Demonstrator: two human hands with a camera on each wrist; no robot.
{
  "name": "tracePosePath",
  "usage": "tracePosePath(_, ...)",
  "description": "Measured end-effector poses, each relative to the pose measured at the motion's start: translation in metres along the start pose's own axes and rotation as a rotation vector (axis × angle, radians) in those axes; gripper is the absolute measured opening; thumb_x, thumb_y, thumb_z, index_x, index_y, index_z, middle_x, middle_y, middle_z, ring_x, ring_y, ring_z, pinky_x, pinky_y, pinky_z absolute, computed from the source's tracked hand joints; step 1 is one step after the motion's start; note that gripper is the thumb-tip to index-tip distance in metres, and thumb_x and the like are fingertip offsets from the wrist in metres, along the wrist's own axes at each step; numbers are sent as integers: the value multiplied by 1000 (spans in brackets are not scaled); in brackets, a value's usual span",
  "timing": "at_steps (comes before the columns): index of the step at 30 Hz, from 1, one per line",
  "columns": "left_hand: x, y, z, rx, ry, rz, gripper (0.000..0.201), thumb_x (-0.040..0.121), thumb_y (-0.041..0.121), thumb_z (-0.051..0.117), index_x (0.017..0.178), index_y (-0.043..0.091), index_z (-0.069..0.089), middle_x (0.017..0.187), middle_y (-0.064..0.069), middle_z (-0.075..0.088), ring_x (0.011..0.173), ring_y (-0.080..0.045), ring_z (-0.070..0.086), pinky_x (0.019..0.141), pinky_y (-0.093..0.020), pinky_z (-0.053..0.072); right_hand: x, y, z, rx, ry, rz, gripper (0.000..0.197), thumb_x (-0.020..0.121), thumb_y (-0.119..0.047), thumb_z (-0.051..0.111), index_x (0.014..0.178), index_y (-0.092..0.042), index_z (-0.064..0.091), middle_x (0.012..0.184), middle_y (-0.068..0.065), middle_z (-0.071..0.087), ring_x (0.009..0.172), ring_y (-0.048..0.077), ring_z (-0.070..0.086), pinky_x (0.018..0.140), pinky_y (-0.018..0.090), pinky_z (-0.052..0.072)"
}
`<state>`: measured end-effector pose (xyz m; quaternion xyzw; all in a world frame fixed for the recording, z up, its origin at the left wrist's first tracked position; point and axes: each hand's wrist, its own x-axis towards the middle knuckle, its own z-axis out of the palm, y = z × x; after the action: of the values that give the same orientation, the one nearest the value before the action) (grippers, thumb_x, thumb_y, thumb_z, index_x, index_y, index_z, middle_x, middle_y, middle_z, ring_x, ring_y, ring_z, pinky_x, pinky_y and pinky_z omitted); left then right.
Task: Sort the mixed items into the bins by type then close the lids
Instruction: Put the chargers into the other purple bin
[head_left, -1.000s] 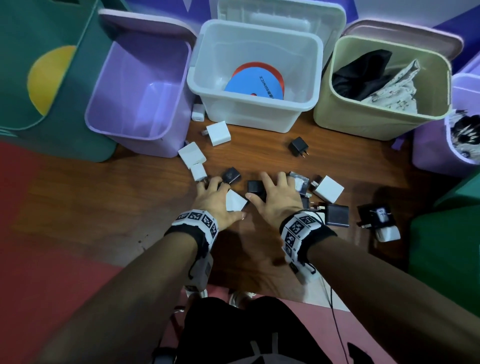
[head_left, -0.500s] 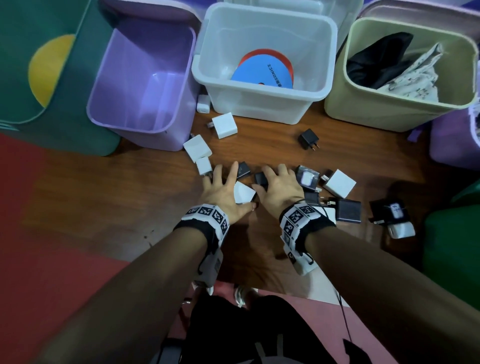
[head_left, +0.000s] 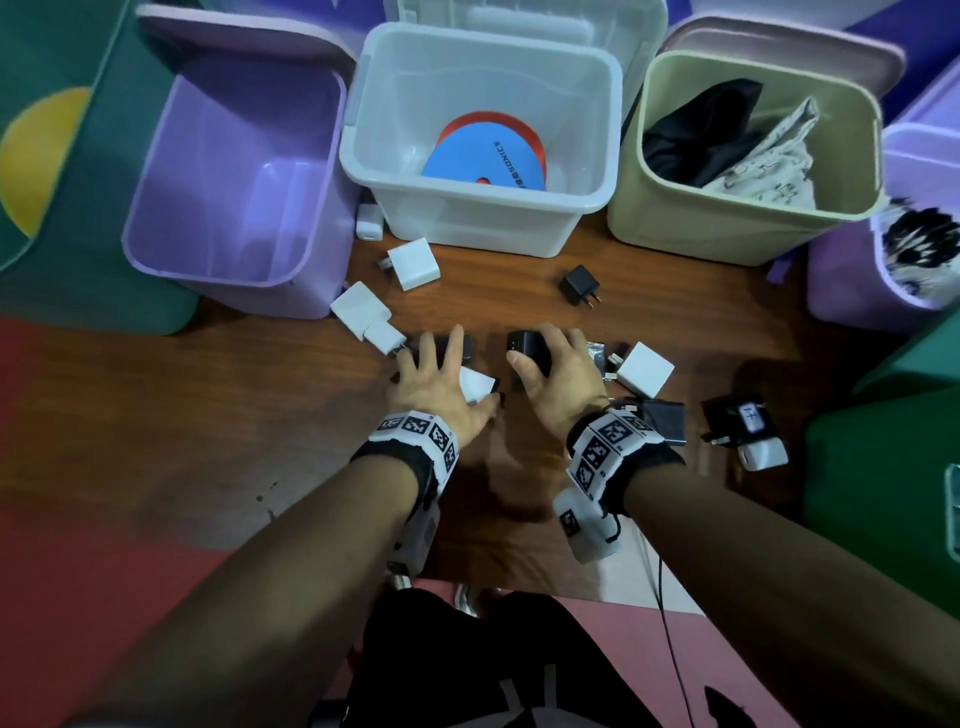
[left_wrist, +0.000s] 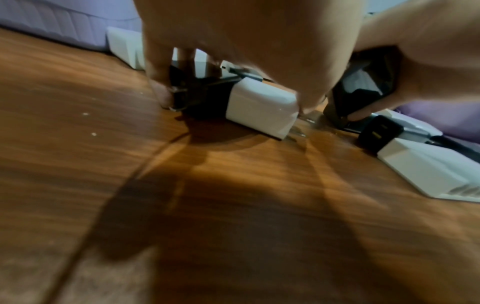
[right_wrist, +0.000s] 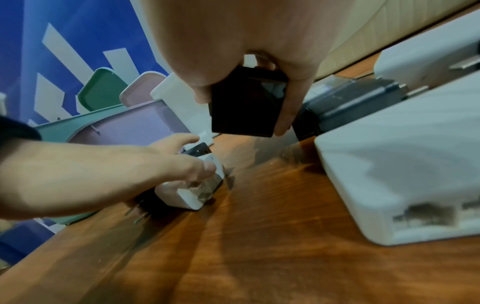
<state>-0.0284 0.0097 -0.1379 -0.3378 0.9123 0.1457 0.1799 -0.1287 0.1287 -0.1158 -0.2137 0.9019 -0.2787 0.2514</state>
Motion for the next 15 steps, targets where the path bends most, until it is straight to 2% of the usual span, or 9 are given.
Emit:
tracePosePath(5,3,5,-1,12,-33,-39,93,78,67,50,149,33,1,152,-5,16,137,-35,17,102,-46,39,-1,1,-5,68,16,11,49,93,-44,51,135,-19,44,126,4,44,110,24,52,88,29,41)
tracePosePath(9,10,5,-5,-12,-86,-58,99,74,71,56,148,37,0,151,-4,13,137,-35,15,103,-45,38,-1,3,-6,117,24,25,50,93,-44,52,135,-19,43,128,3,44,113,23,51,95,35,46)
tracePosePath(15,10,6,-9,-91,-92,-56,89,73,58,67,142,41,14,147,-3,19,134,-35,19,98,-45,43,-2,4,-6,147,44,23,50,92,-43,54,134,-18,45,128,4,45,113,24,52,96,38,47)
